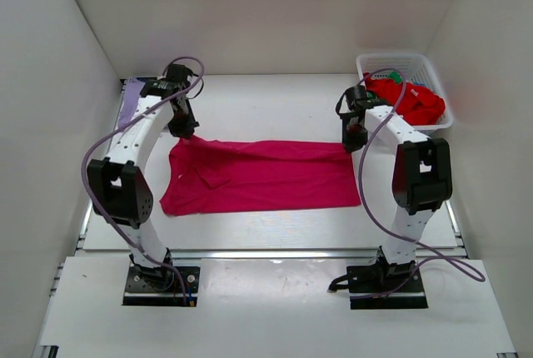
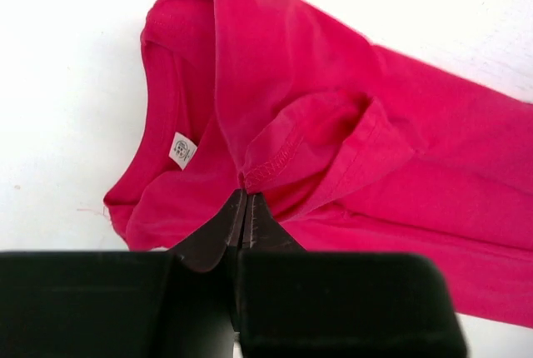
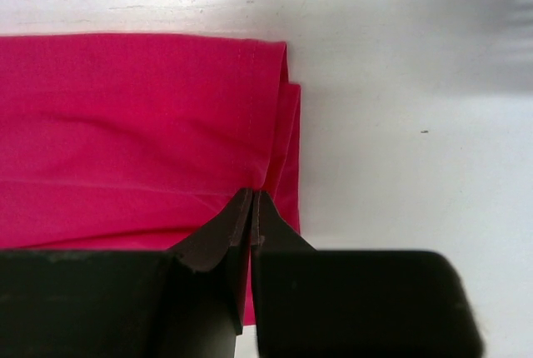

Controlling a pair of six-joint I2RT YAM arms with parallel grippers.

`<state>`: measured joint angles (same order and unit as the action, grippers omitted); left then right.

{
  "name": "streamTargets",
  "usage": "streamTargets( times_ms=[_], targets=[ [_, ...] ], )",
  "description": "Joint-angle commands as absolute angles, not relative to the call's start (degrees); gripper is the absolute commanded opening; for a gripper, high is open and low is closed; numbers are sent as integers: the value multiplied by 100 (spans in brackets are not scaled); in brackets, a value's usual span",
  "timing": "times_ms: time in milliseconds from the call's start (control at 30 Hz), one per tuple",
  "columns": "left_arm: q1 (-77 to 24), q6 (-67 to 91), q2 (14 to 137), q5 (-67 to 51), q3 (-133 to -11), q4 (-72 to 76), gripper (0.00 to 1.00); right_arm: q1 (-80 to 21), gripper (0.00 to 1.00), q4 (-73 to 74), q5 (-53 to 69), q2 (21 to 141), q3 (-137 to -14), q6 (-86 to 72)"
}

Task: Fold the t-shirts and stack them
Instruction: Fold the other side of the tshirt into a rectangle

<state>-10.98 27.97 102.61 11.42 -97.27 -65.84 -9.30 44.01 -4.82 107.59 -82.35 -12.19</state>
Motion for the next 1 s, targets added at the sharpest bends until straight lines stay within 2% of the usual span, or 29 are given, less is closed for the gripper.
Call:
streamTargets(
  times_ms=[0,267,967],
  targets=[
    [-1098,2822,9800,1169,-9300,-5687,0,-932,0,4201,-475,10407,-8139,-1107],
    [-800,2795,9211,765,-7788,-4852,0,-861,0,4236,-369,10090,-7858,-976],
    [-299,2391,8271,800,-6838,-4983,0,-747,0,4043,-448,9782,-7348,-870]
  ],
)
